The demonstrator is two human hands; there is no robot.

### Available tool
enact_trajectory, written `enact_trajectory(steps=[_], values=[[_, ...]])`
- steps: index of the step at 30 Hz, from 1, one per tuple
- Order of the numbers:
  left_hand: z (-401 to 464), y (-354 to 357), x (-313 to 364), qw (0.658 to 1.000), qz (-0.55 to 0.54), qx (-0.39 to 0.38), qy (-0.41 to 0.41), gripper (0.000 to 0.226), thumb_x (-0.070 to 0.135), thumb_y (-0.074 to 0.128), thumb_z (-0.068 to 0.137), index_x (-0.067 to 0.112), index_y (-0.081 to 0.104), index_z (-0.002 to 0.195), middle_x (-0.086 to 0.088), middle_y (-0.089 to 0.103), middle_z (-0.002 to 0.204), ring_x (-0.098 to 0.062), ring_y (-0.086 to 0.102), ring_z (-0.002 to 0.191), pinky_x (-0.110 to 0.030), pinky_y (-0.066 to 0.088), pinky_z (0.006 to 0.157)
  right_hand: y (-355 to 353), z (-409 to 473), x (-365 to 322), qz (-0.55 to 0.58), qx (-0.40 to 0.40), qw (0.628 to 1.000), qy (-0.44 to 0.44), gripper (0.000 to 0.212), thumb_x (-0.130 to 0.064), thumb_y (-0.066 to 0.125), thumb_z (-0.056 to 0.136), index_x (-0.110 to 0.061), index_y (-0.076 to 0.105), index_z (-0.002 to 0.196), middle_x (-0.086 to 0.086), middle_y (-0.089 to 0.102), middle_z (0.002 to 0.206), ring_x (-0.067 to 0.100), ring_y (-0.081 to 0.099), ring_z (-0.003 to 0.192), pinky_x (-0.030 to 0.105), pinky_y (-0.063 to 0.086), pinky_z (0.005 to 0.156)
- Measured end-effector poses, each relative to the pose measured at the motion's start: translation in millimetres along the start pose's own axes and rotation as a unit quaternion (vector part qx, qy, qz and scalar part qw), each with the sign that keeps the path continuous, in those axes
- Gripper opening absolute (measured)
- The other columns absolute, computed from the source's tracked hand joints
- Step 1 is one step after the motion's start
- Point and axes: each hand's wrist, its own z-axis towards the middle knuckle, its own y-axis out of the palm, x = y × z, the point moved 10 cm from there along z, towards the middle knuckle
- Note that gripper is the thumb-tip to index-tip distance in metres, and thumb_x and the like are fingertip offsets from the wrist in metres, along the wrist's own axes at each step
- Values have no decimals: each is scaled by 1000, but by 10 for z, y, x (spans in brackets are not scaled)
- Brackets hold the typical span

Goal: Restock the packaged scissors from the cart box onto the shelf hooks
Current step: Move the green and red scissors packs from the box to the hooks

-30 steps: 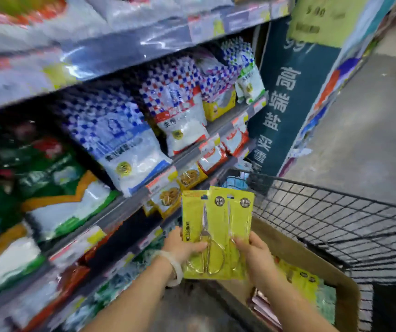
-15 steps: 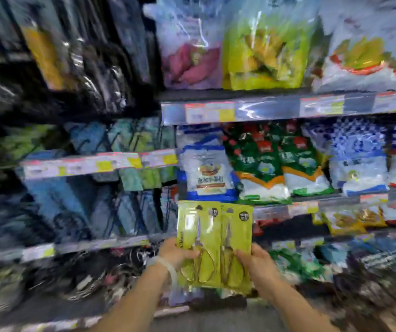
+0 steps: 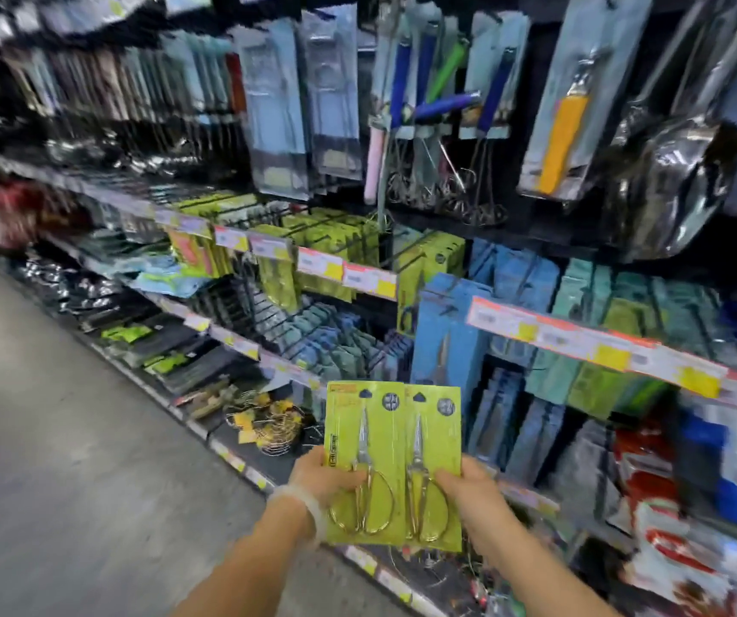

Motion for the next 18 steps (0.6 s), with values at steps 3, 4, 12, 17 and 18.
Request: enact_trajectory(steps=[3, 4, 12, 17, 18], values=[[259, -434, 219, 1000, -7, 25, 10, 35, -2, 77, 71, 8, 64, 102, -11, 70, 93, -26, 67, 86, -44, 56, 79, 437, 353, -237, -3, -21, 1000, 1, 17, -14, 54, 93, -31, 58, 94, -8, 65, 103, 6, 59, 89, 25, 49, 78], [368, -559, 303, 1000, -3, 28, 12, 37, -2, 78, 71, 6, 64, 104, -13, 70, 96, -28, 67, 88, -45, 56, 81, 561, 436, -332, -6, -24, 1000, 4, 17, -16, 53, 93, -27, 60, 105, -4, 64, 113, 12, 60, 98, 32, 49, 89], [1211, -1052, 728, 997, 69, 24, 16, 79, 16, 83, 68, 0, 44, 135, -17, 53, 135, -34, 52, 122, -46, 42, 105, 1061, 1117, -803, -12, 4, 1000, 7, 19, -11, 54, 93, -14, 57, 111, -9, 59, 106, 8, 59, 92, 35, 47, 93], [1736, -1118, 972, 997, 66, -29, 35, 88, 16, 81, 71, 3, 32, 144, -14, 40, 146, -32, 43, 131, -42, 35, 111, 1253, 1445, -907, -5, 48, 999, 18, 40, -18, 53, 93, -6, 46, 131, 11, 50, 138, 25, 51, 120, 43, 39, 107], [1834, -1143, 1037, 996, 76, -38, 39, 89, 17, 80, 72, 3, 30, 145, -13, 40, 147, -30, 43, 132, -41, 35, 111, 1300, 1520, -922, -1, 57, 998, 22, 40, -18, 53, 93, -5, 47, 130, 11, 52, 135, 26, 51, 120, 42, 40, 107]])
